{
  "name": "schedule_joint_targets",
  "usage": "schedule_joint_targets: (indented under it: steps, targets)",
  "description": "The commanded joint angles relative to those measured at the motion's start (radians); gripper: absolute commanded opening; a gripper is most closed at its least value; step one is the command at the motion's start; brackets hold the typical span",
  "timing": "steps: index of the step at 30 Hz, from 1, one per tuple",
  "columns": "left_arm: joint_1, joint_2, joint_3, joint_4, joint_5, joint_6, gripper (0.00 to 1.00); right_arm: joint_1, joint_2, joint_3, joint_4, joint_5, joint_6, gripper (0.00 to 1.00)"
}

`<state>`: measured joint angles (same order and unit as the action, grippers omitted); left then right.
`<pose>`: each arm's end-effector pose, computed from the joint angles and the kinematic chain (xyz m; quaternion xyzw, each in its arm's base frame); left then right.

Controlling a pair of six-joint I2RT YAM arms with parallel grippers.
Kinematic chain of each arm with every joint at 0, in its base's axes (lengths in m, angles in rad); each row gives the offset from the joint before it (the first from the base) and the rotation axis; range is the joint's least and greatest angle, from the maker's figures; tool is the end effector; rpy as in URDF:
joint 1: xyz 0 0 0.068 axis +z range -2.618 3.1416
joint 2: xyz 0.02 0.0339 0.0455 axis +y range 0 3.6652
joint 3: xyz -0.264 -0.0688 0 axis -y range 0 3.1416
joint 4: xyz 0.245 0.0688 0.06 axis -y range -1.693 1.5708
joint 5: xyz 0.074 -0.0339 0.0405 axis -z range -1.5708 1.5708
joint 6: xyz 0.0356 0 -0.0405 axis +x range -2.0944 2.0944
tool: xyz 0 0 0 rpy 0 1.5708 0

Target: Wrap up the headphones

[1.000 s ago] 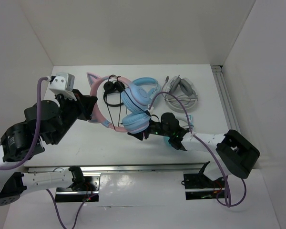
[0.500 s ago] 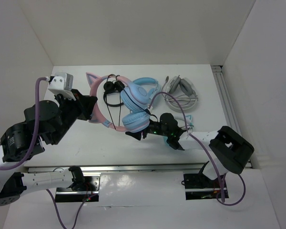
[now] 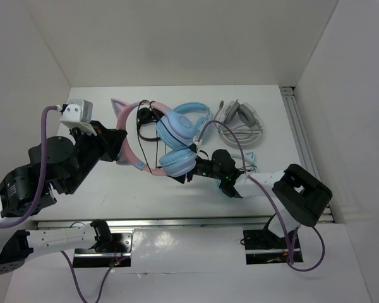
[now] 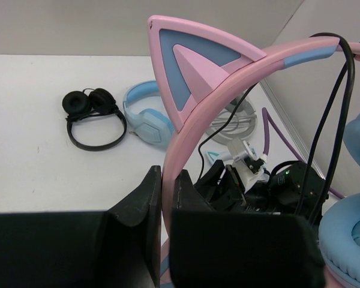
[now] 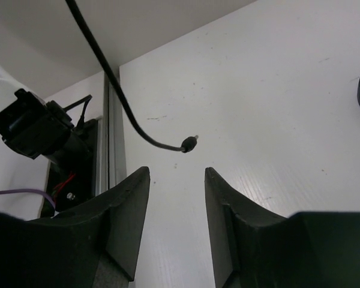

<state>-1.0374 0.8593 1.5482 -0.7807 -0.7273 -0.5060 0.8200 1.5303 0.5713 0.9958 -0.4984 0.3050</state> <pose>0.0706 -0.0730 0.5063 -0.0500 0.7292 -0.2509 0.6347 0.1952 0.2341 0.2151 -0.3430 0.6051 0.5169 0.4990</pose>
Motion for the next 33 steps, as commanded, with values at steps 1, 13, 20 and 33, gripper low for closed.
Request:
schedule_joint_targets:
  steps: [1, 13, 20, 33]
  targets:
    - [-0.003, -0.017, 0.015, 0.132, 0.005, -0.058, 0.00, -0.005, 0.008, 0.032, 0.095, -0.009, 0.011, 0.50]
    - [-0.003, -0.008, -0.003, 0.152, 0.016, -0.077, 0.00, 0.025, 0.037, 0.071, 0.102, 0.000, 0.011, 0.49]
    - [-0.003, -0.017, -0.003, 0.161, 0.035, -0.086, 0.00, 0.025, 0.103, 0.081, 0.159, 0.000, 0.020, 0.14]
    - [-0.003, -0.036, -0.003, 0.161, 0.025, -0.086, 0.00, 0.034, 0.113, 0.081, 0.170, -0.022, 0.052, 0.18]
